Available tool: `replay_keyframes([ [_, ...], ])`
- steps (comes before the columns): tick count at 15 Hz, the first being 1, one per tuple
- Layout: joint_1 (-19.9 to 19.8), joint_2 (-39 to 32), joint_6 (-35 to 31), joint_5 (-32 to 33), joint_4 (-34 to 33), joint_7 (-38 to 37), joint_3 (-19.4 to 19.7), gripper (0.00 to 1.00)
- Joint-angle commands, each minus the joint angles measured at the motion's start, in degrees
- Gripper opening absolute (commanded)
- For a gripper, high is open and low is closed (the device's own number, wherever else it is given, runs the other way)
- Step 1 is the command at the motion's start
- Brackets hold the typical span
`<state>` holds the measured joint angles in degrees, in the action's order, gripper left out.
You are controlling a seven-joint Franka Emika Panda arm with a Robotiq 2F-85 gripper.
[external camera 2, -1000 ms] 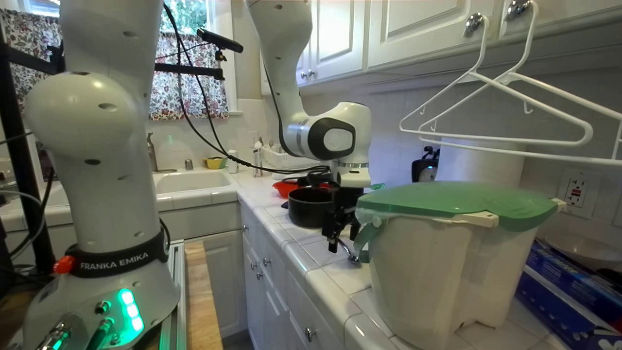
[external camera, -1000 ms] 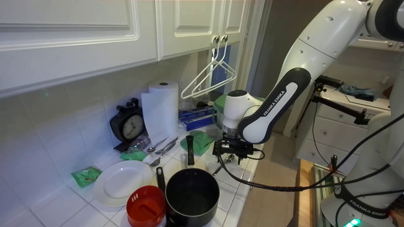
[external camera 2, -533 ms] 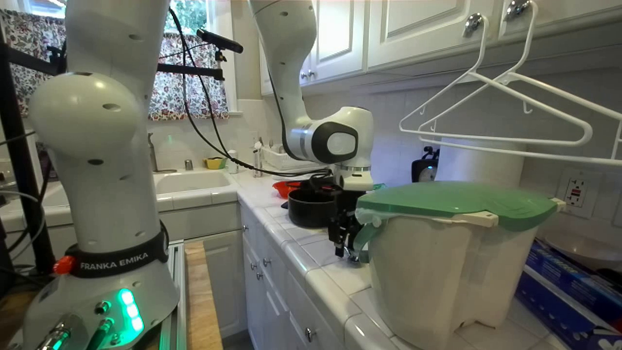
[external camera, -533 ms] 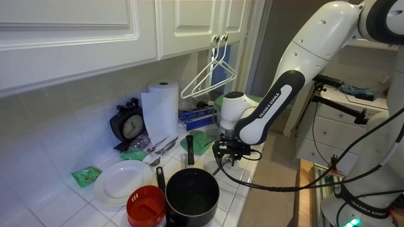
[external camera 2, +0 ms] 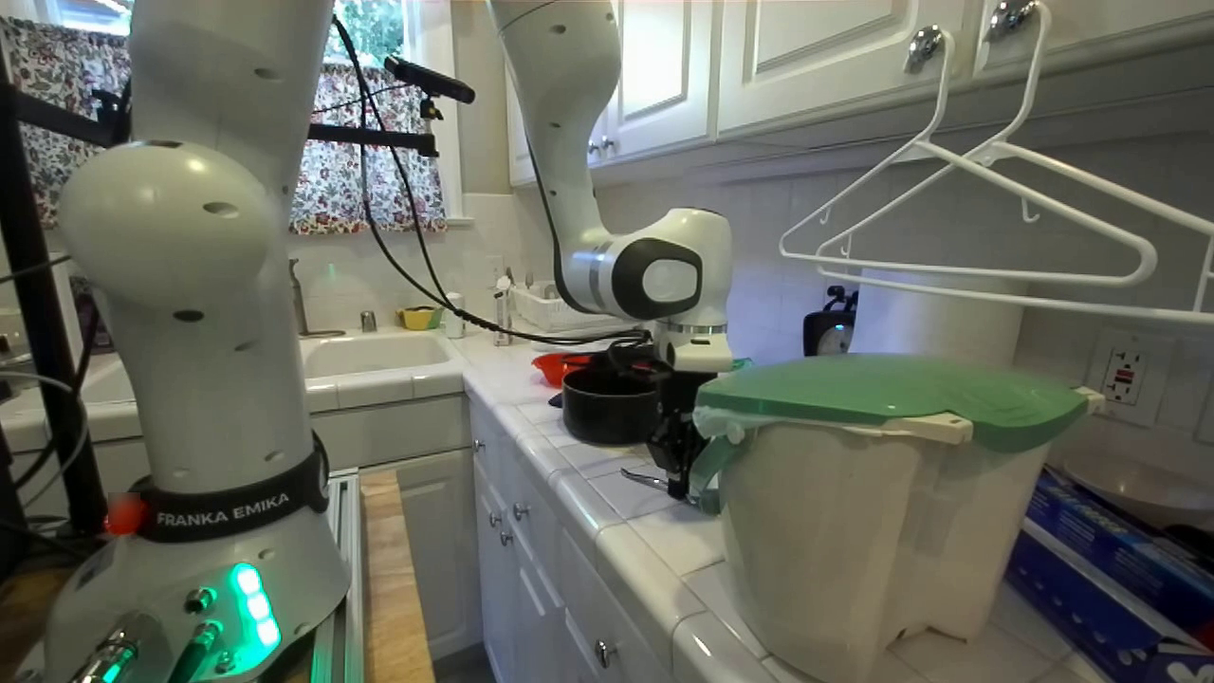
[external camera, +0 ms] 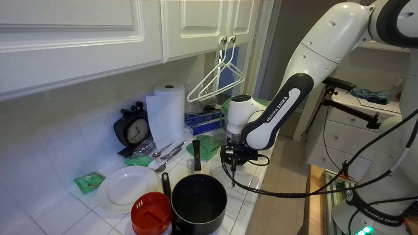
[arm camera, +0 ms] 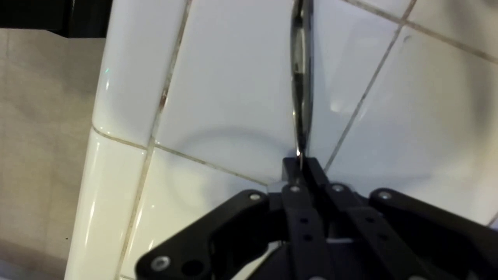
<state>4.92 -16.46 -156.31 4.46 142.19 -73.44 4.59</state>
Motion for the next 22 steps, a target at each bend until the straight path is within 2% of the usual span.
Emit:
replay_keyframes([
  [1, 1.1, 0.4, -0.3, -0.2, -0.1, 1.0, 0.9, 0.05],
  [7, 1.7, 5.9, 1.0, 1.3, 2.4, 1.4, 1.7, 0.05],
  [11, 1.9, 12.8, 4.2, 7.2, 4.4, -0.7, 3.6, 0.04],
  [15, -1.4, 19.4, 9.1, 9.7, 5.3, -0.4, 2.0, 0.04],
  [22, -5.4, 25.8, 12.8, 5.9, 4.7, 1.6, -1.7, 0.04],
])
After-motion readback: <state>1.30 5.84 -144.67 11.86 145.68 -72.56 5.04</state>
